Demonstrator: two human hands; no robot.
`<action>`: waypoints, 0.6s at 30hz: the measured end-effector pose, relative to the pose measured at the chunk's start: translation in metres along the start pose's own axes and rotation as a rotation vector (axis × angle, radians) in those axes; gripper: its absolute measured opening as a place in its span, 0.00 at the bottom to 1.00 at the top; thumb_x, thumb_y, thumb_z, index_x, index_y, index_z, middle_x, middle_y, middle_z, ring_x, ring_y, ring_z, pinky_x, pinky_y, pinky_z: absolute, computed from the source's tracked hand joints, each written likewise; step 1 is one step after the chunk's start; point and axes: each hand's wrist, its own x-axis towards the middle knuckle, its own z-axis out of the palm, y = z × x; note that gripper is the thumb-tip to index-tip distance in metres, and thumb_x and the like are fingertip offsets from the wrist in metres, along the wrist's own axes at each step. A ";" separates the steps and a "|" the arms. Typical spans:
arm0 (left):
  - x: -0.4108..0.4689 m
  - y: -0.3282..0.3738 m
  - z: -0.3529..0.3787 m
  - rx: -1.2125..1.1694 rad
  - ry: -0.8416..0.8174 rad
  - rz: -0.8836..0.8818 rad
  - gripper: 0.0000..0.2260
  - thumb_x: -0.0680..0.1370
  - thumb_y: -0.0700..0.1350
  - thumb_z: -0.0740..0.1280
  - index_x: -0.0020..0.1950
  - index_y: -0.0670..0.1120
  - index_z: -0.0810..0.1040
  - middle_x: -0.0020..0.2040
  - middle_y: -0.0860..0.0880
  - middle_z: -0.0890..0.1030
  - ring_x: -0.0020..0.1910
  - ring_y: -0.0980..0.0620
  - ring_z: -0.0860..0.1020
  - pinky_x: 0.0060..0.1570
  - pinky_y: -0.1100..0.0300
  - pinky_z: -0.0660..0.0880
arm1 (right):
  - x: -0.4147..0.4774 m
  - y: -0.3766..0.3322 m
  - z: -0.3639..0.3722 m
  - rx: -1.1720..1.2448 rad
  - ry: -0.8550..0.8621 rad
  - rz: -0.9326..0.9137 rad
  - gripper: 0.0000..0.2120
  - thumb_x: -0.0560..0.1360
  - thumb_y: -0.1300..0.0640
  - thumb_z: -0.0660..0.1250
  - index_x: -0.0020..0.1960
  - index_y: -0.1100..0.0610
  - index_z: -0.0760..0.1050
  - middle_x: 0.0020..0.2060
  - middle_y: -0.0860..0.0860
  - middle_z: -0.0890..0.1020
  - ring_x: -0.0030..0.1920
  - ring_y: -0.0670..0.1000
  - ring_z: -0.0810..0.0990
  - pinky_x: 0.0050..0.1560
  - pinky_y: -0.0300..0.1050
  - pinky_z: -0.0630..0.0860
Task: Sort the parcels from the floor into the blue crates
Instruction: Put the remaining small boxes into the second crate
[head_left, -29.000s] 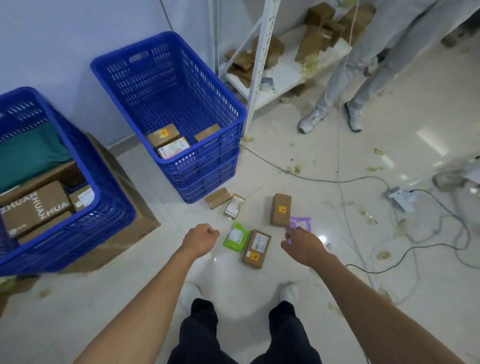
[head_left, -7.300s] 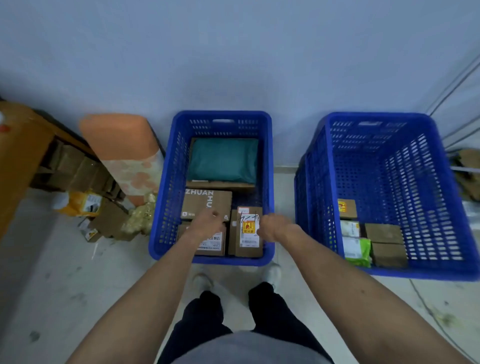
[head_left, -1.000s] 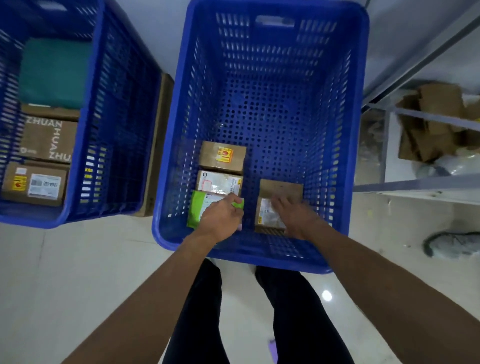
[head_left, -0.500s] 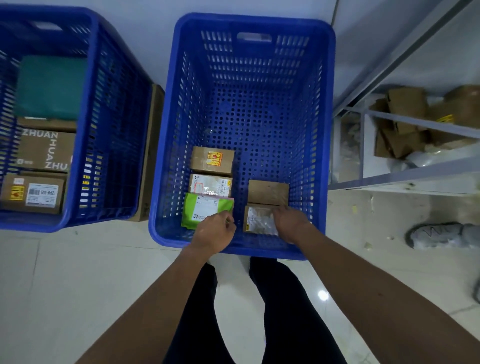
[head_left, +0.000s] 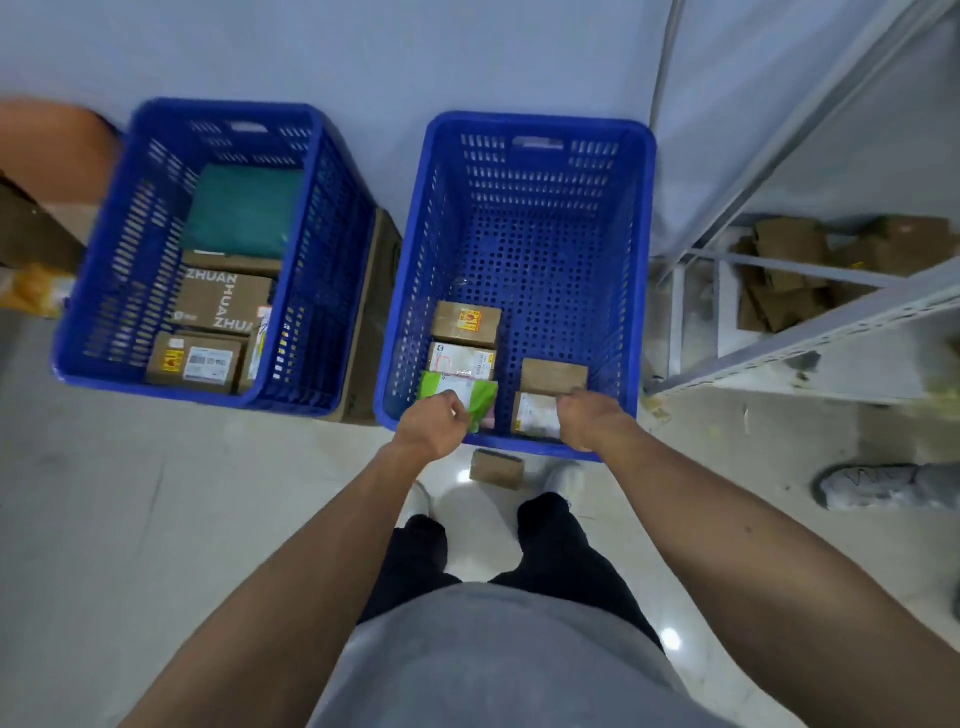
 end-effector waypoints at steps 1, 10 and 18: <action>-0.004 -0.005 -0.002 0.004 0.004 0.005 0.11 0.82 0.50 0.60 0.59 0.47 0.76 0.57 0.42 0.82 0.56 0.42 0.78 0.48 0.55 0.71 | -0.006 -0.004 -0.001 0.006 0.012 0.015 0.17 0.77 0.63 0.61 0.65 0.59 0.74 0.62 0.59 0.76 0.60 0.59 0.77 0.53 0.51 0.74; -0.030 -0.070 -0.030 -0.128 -0.052 0.137 0.11 0.82 0.48 0.60 0.58 0.46 0.79 0.55 0.43 0.83 0.54 0.44 0.80 0.57 0.50 0.77 | -0.071 -0.051 0.029 0.140 0.063 0.251 0.17 0.80 0.58 0.60 0.68 0.60 0.71 0.65 0.57 0.76 0.63 0.58 0.77 0.60 0.51 0.74; -0.061 -0.135 -0.038 -0.138 -0.136 0.299 0.10 0.81 0.45 0.61 0.53 0.44 0.82 0.54 0.43 0.83 0.55 0.42 0.81 0.59 0.49 0.77 | -0.144 -0.144 0.078 0.265 0.035 0.431 0.17 0.81 0.53 0.58 0.67 0.59 0.70 0.63 0.57 0.77 0.61 0.57 0.77 0.57 0.49 0.74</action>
